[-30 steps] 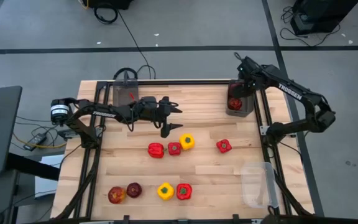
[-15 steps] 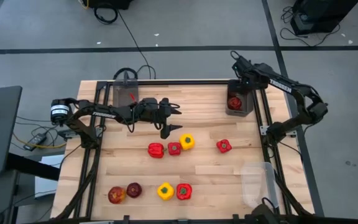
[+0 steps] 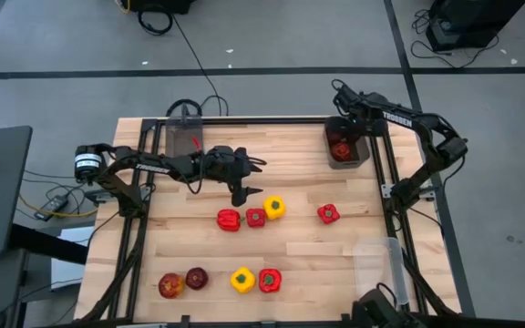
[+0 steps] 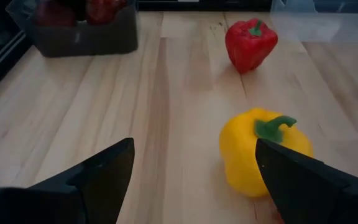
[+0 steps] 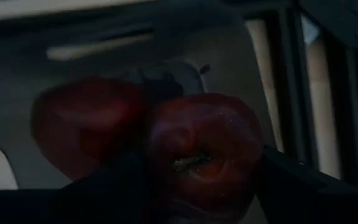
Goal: Sort produce into baskets
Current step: Put the top apple into the right dark gray bin
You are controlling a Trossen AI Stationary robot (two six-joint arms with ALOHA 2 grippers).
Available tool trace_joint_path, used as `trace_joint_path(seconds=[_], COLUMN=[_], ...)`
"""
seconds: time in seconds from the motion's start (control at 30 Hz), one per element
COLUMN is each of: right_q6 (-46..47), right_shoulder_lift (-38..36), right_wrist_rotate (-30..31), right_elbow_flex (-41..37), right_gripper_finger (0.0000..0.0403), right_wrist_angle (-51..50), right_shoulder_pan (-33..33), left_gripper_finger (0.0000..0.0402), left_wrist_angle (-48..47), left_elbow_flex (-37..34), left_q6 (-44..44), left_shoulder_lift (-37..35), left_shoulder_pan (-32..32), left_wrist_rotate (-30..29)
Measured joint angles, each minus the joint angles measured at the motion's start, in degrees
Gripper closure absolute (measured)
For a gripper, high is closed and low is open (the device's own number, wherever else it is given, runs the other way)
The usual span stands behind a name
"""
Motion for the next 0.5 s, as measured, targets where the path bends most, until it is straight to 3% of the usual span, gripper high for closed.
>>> trace_joint_path(seconds=[0.3, 0.5], right_q6=[-3.1, -7.2], right_shoulder_lift=[-0.4, -0.7], right_wrist_rotate=[-1.0, -1.0], right_elbow_flex=[0.0, 0.0], right_gripper_finger=[0.0126, 0.0092], right_wrist_angle=[3.9, 5.5], right_shoulder_pan=[-2.5, -2.5], left_gripper_finger=[0.0062, 0.0062], left_wrist_angle=[0.0, 0.1], left_elbow_flex=[0.0, 0.0], left_q6=[1.3, 1.2], left_shoulder_lift=[0.0, 0.0], left_shoulder_pan=[0.0, 0.0], left_wrist_rotate=[0.0, 0.0])
